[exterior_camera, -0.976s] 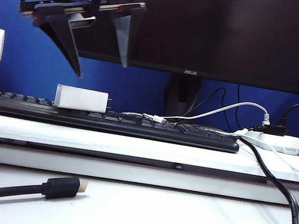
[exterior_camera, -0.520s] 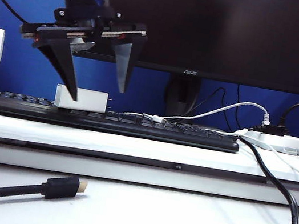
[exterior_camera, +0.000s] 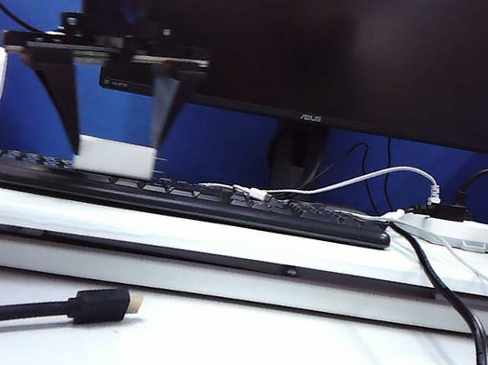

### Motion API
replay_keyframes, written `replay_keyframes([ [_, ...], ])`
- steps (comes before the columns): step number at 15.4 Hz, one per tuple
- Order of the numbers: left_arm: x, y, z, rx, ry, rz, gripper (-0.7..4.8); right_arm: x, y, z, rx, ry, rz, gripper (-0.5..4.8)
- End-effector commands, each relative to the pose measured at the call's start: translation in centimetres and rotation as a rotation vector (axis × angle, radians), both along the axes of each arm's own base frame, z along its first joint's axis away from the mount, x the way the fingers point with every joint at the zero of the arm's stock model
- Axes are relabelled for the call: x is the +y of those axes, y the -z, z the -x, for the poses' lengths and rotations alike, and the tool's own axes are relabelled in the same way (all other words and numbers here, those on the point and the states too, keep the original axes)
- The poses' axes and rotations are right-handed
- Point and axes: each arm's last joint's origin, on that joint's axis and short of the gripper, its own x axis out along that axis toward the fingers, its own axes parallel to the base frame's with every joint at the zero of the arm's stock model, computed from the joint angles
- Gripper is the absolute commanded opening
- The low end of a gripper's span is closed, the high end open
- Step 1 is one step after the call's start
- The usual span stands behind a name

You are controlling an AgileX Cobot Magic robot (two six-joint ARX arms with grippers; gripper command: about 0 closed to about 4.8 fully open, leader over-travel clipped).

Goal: Pick up the Type-C charging cable and the charging base, insert one end of the Type-C charger into the corresponding slot on the base, and finally place the plugged-in charger back on the table.

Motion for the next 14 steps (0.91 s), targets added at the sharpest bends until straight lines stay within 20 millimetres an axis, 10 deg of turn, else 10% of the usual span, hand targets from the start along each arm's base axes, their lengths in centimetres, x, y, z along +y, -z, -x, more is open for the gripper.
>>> replay_keyframes([
  [1,1.19,-0.17,-0.82,-0.029,-0.038,-0.020,4.03,0.01,-0.35,0.10,-0.020,-0.001,-0.005,-0.01],
  [14,1.53,-0.43,-1.31,-0.126,0.448,-0.375,4.04,0.01,-0.40,0.10,-0.022,-0.001,-0.007,-0.01],
])
